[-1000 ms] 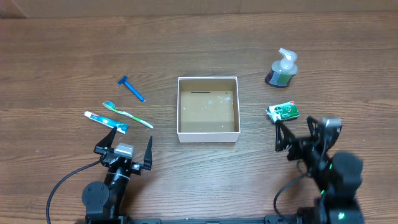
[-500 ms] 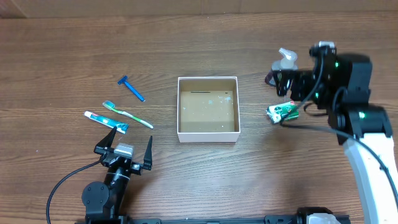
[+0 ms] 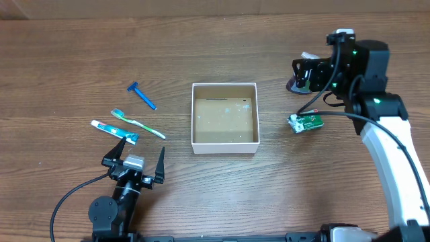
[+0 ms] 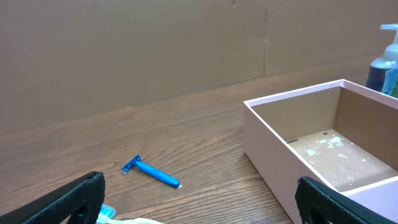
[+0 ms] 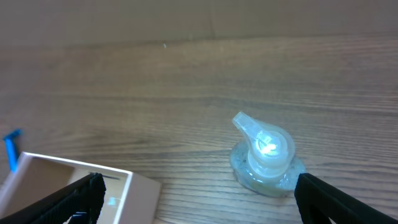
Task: Pack container
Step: 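Reach the right gripper to the soap pump bottle and grasp it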
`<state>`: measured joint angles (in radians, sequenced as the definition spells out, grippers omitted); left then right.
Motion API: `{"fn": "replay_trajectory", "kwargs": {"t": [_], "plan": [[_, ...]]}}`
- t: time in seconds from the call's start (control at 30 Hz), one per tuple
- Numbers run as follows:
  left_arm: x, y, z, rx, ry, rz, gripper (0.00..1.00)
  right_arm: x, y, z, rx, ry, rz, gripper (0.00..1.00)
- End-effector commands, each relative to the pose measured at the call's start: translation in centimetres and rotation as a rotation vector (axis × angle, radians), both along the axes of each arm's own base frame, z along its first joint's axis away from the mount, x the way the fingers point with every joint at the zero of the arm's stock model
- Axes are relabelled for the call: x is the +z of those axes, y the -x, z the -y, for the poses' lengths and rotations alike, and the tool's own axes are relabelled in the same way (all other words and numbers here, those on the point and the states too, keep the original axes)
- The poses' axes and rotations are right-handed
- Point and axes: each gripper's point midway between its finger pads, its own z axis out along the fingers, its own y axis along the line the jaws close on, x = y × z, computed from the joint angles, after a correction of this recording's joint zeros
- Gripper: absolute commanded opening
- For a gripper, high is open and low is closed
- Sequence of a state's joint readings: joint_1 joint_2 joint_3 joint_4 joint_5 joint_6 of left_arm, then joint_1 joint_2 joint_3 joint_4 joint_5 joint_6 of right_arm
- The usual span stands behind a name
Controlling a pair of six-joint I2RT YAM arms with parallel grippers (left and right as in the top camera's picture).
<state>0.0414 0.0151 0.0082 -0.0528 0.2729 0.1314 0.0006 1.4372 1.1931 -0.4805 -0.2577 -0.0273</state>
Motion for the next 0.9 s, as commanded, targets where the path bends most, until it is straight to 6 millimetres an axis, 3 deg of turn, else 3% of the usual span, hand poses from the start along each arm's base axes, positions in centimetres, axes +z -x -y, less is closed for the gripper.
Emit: {"fn": "replay_trajectory", "kwargs": {"t": [0.0, 0.17, 0.5, 0.7, 0.87], "plan": [[0.1, 0.0, -0.3, 0.016, -0.012, 0.010, 1.00, -1.0, -1.7, 1.1, -0.012, 0.082, 0.008, 1.00], [0.1, 0.0, -0.3, 0.016, -0.012, 0.010, 1.00, -3.2, -3.0, 2.2, -0.063, 0.126, -0.022, 1.00], [0.1, 0.0, -0.3, 0.016, -0.012, 0.010, 1.00, -6.0, -5.0, 2.4, -0.071, 0.133, -0.035, 0.97], [0.1, 0.0, -0.3, 0.016, -0.012, 0.010, 1.00, -8.1, -5.5, 2.5, -0.074, 0.138, -0.074, 0.91], [0.1, 0.0, -0.3, 0.016, -0.012, 0.010, 1.00, -8.0, -5.8, 2.7, -0.082, 0.143, -0.059, 0.76]]}}
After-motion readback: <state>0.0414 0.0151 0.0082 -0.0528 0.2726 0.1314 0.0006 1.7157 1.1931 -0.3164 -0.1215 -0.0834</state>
